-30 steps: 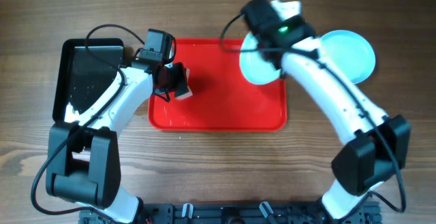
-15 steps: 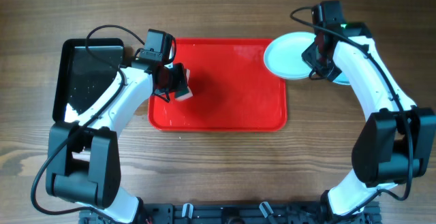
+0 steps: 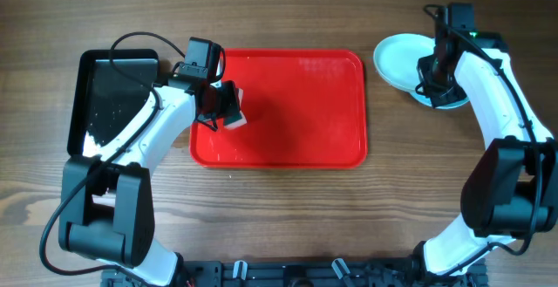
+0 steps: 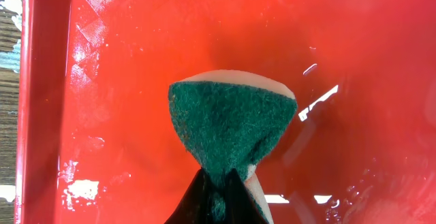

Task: Clean dirty plates on tray and stack at the side
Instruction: 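Lower the plate onto the plate stack and release it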

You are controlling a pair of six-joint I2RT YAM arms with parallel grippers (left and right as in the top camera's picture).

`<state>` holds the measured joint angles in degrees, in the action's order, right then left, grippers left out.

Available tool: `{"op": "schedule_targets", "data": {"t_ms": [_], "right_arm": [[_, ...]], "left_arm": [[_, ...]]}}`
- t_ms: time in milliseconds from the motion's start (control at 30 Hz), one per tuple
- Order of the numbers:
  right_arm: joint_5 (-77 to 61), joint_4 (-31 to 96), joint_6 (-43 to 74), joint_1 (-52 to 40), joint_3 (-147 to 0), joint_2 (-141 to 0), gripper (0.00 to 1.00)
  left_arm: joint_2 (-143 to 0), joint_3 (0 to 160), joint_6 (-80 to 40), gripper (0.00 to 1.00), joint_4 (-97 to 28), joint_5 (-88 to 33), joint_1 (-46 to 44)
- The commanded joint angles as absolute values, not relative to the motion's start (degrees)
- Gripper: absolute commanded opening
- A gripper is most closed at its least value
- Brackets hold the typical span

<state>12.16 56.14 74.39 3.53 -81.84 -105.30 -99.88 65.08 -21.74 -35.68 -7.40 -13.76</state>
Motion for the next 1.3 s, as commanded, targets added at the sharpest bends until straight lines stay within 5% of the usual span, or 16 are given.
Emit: {"op": "schedule_targets", "data": {"t_ms": [0, 700, 1100, 1167, 1200, 1233, 1267], "right_arm": [[19.2, 56.5, 80.1, 4.2, -82.0, -103.5, 0.04], [16.3, 37.3, 70.8, 10.9, -70.2, -103.7, 0.04], [16.6, 34.1, 56.6, 10.9, -69.2, -95.0, 0.18], [9.8, 31.7, 47.5, 10.9, -69.2, -88.2, 0.45], [3.8, 30.7, 44.2, 10.9, -69.2, -85.2, 0.86], [-1.4, 30.7, 42.5, 10.9, -69.1, -83.2, 1.00], [-8.1, 31.1, 40.6, 10.9, -69.1, -81.8, 0.99]], "left_arm": [[-100.3, 64.7, -21.3, 0.04, -35.6, -8.1, -13.8], [-100.3, 64.7, -21.3, 0.04, -35.6, -8.8, -13.8], [-100.3, 64.7, -21.3, 0.04, -35.6, -8.8, -13.8], [-100.3, 64.7, -21.3, 0.04, -35.6, -8.8, -13.8], [-100.2, 64.8, -21.3, 0.04, -35.6, -9.1, -13.7], [-99.7, 64.9, -21.3, 0.04, -35.6, -10.2, -13.7], [-98.8, 64.9, -21.3, 0.04, -35.6, -11.1, -13.7]]}}
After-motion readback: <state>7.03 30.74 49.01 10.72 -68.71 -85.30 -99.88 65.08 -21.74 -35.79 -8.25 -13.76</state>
